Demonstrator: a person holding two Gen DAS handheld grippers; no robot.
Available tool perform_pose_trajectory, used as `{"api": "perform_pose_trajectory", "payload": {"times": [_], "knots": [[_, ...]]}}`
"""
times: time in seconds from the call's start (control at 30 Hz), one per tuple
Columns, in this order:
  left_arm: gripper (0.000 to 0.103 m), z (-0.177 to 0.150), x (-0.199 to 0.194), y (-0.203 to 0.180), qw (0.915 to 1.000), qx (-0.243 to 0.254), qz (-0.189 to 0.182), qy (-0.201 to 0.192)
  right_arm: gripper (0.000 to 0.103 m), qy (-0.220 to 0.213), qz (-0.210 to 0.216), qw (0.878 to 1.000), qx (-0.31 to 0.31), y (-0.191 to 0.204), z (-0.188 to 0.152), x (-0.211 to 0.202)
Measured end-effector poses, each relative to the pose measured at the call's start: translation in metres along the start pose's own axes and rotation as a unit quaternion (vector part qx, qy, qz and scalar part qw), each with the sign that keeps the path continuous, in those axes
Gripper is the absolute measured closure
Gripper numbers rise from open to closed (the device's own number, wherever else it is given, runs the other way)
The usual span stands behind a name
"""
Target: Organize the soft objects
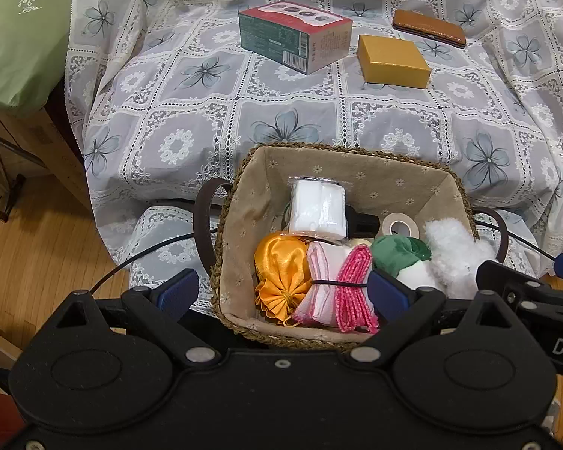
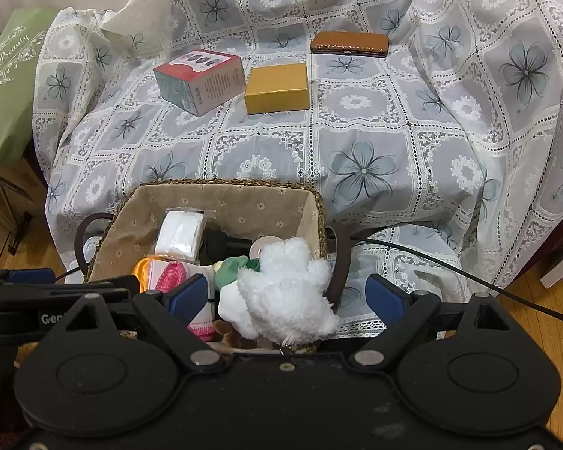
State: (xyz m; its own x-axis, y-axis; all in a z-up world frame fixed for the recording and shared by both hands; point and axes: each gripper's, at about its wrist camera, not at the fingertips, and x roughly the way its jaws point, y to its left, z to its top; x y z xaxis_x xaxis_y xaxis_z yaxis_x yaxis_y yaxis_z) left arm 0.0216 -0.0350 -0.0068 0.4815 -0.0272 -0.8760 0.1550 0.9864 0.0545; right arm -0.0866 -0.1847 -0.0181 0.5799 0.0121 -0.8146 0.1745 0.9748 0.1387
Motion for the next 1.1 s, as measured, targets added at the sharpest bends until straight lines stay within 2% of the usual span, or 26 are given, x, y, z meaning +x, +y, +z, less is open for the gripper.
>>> {"api": "perform_pose_trajectory", "payload": {"times": [1.1], "knots": [[0.009,-0.0009,0.0001,0.0014,1.0000,0.000,0.001,0.000,0.009,0.001,0.000,1.000,0.000,0.0007,-0.0021,0.0006]]}}
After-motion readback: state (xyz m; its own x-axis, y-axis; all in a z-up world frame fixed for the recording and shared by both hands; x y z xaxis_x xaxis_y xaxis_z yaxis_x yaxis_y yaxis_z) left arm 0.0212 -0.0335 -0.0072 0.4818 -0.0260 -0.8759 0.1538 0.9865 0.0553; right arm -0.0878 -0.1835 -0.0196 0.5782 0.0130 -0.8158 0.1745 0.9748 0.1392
